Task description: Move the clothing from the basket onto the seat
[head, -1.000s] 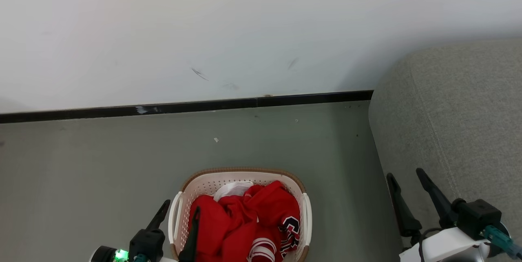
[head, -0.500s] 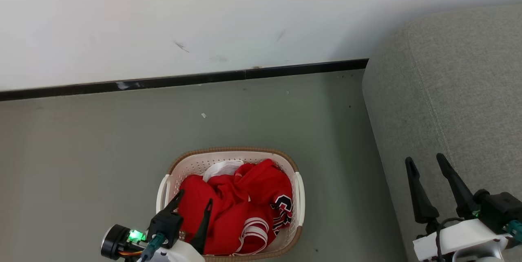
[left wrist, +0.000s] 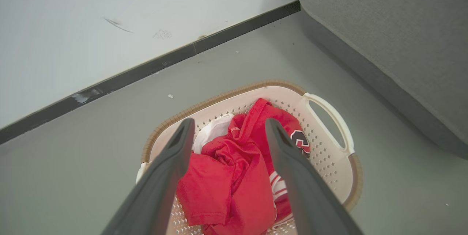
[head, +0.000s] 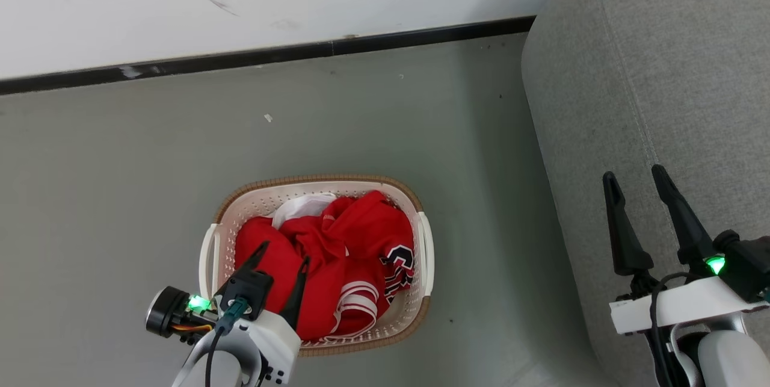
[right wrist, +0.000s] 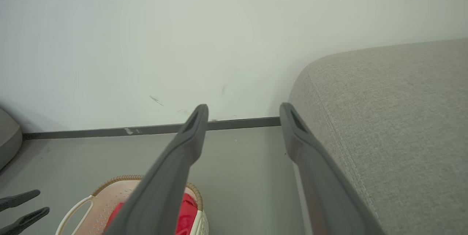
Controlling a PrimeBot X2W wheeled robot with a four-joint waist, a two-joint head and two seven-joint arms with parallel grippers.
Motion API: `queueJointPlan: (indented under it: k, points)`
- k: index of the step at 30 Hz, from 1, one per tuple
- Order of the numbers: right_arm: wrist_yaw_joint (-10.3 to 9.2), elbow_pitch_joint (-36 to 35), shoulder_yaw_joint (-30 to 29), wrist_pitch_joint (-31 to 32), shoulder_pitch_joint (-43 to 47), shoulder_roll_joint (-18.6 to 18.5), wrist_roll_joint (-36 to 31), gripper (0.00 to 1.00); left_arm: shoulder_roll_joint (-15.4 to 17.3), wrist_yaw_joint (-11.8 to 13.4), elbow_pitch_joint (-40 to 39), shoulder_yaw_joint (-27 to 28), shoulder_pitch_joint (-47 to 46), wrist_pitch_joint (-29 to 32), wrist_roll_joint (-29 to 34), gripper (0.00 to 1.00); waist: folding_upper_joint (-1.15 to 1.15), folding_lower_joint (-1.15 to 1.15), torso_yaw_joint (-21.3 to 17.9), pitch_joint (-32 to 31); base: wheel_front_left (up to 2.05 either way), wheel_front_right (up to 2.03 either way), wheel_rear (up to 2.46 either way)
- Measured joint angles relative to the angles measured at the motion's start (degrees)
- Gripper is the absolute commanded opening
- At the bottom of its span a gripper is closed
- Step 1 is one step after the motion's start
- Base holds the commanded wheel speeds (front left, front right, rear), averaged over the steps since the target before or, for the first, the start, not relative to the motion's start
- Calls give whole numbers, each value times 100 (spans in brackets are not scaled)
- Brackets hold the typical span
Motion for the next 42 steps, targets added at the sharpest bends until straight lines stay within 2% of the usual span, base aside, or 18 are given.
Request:
queueJointPlan:
  k: [15, 42]
  points:
    - [0, -180, 182, -1, -815, -4, 83, 100, 18, 10, 896, -110, -812, 9, 316, 100, 0, 0, -349, 989, 0, 0, 0]
    - [1, -307, 390, -15, -1812, -9, 285, 100, 411, 261, 2048, -55, -1973, 51, 571, 100, 0, 0, -892, 2394, 0, 0, 0]
